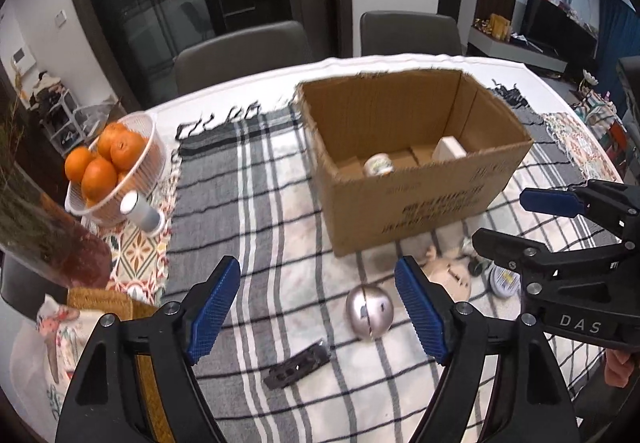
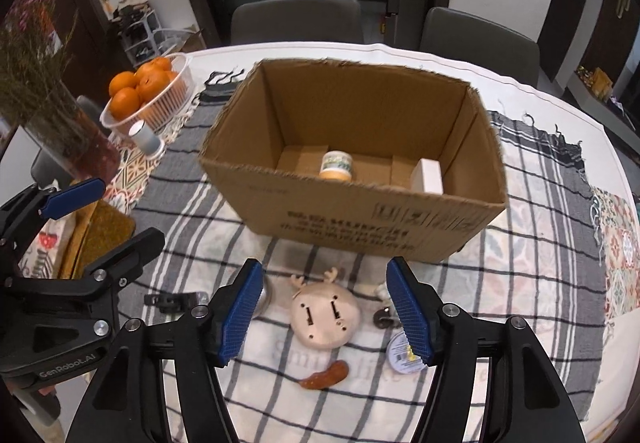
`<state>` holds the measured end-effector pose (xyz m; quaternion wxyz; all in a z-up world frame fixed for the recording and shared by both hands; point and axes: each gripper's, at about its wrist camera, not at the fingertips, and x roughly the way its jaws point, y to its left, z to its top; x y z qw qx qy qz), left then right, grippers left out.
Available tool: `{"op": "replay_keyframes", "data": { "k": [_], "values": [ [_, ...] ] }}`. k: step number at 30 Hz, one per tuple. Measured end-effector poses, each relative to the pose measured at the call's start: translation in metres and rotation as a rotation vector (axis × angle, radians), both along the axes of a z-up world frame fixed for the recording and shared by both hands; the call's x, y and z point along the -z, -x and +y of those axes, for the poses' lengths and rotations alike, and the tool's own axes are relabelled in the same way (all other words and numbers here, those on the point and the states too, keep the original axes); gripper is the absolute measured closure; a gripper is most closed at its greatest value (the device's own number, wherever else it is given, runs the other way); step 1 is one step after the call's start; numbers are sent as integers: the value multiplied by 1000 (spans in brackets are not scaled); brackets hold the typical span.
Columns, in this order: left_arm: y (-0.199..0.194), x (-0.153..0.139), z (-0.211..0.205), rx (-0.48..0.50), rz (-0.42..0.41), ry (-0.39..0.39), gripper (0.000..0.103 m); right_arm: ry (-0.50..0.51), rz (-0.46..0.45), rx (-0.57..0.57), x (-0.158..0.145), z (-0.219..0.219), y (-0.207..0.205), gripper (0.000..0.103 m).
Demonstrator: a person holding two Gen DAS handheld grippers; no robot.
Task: Organize rigid objects
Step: 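Move the right tool to the silver egg device while the left tool reaches the black clip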
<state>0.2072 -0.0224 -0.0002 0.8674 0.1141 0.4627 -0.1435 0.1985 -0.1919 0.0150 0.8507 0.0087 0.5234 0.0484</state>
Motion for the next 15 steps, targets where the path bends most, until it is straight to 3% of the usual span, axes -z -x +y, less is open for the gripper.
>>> {"op": "replay_keyframes", "data": {
  "k": [15],
  "values": [
    [19,38,42,-125,115,11,19,-67,48,-87,35,39,4,38]
  ]
}}
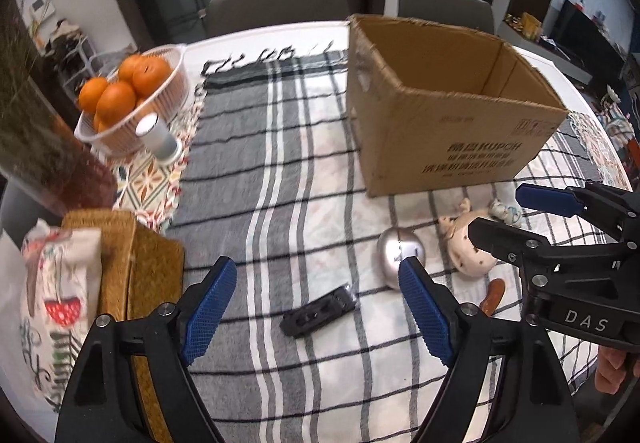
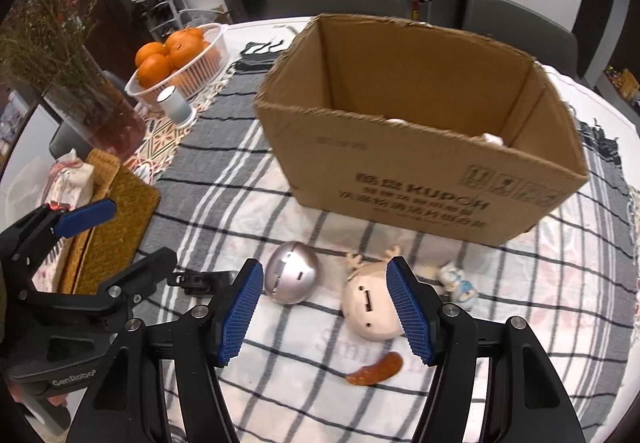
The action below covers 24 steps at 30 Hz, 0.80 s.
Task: Organize rigid objects
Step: 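Move the right tool to the silver egg device while the left tool reaches the black clip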
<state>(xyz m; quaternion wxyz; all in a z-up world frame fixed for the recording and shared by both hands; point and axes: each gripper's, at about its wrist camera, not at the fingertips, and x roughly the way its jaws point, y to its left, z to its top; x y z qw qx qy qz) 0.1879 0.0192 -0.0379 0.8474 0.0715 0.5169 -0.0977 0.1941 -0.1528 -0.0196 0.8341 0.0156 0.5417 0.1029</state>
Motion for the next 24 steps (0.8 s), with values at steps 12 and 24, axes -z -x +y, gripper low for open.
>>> {"op": "replay_keyframes", "data": {
  "k": [12,24],
  "values": [
    [2,41,14,-99,131,72,15,-79,33,-22,25,12,-9,38],
    [2,78,22,-217,242,121,15,-133,146,-3,65,16,-26,38]
  ]
}}
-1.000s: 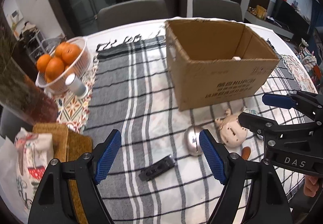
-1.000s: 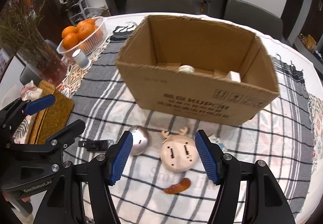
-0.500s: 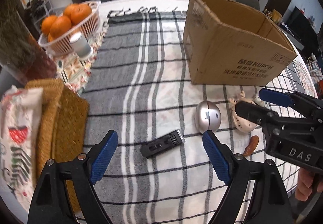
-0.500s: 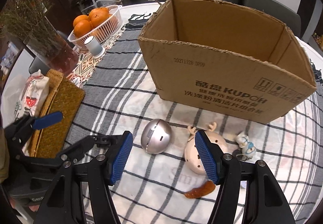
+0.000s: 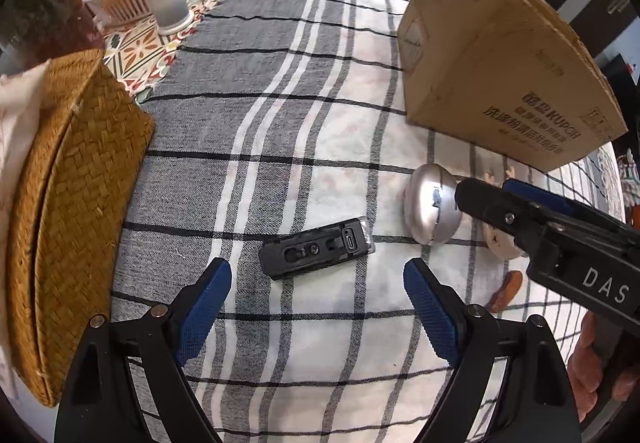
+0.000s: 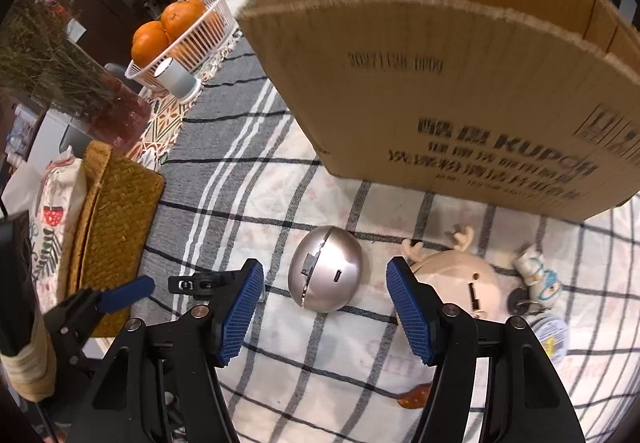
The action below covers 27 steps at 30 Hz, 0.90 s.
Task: Organize rigid objects
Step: 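Move the right tool to the silver egg device while the left tool reaches the black clip, then close the right tool on the silver egg while the left tool grips the black clip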
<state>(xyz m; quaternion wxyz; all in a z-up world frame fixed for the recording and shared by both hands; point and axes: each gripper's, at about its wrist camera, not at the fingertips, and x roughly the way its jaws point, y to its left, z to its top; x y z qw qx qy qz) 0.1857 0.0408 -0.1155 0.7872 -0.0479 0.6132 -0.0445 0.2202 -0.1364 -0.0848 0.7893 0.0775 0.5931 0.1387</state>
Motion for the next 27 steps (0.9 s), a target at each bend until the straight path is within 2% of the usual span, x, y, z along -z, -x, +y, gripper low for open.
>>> {"op": "replay_keyframes", "data": {
  "k": [11,27],
  "values": [
    [-7,22,-1,-63,42,2,15,29,29,-38,16,15,-4,38],
    [-23,52,-14,-84,62,-69,16,91,58,-58,34,29,-15,38]
  ]
}}
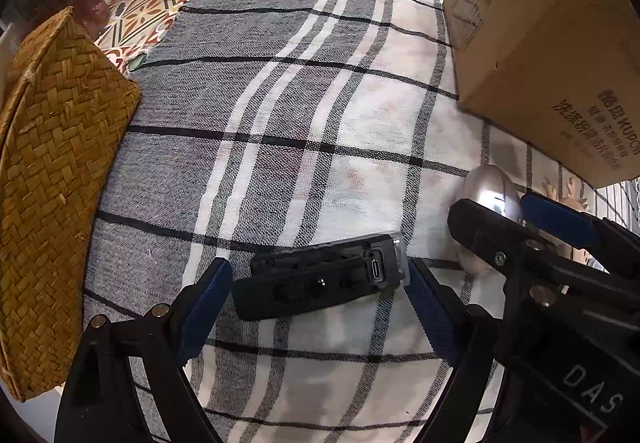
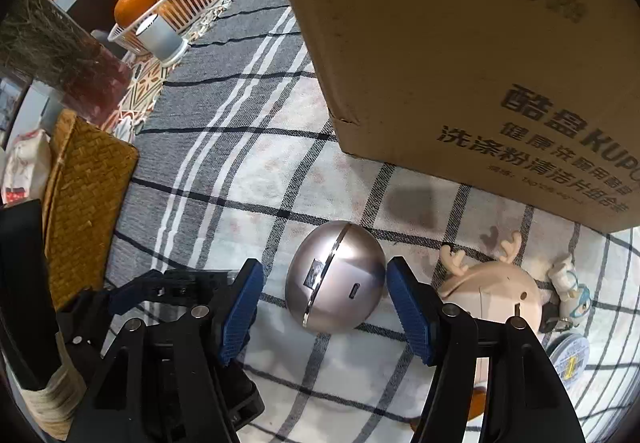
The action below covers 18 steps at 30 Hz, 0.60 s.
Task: Organize rigid objects
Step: 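Close the right tool on the silver egg while the left tool grips the black clip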
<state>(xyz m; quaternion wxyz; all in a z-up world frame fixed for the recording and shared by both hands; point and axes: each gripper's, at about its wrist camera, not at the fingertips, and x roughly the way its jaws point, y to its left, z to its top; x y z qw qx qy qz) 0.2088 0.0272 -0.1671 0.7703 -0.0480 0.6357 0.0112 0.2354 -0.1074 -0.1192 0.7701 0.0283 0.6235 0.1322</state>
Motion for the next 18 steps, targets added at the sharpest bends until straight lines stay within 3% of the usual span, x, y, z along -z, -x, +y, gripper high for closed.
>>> {"op": "replay_keyframes", "data": {
  "k": [7,18],
  "values": [
    [-1,3,-2,-4,-29,-18,27,10,23,8,12,1,-5,38],
    [1,-3,12,25,-81,-18,28,45,-7,14,17,1,-2,46]
  ]
}}
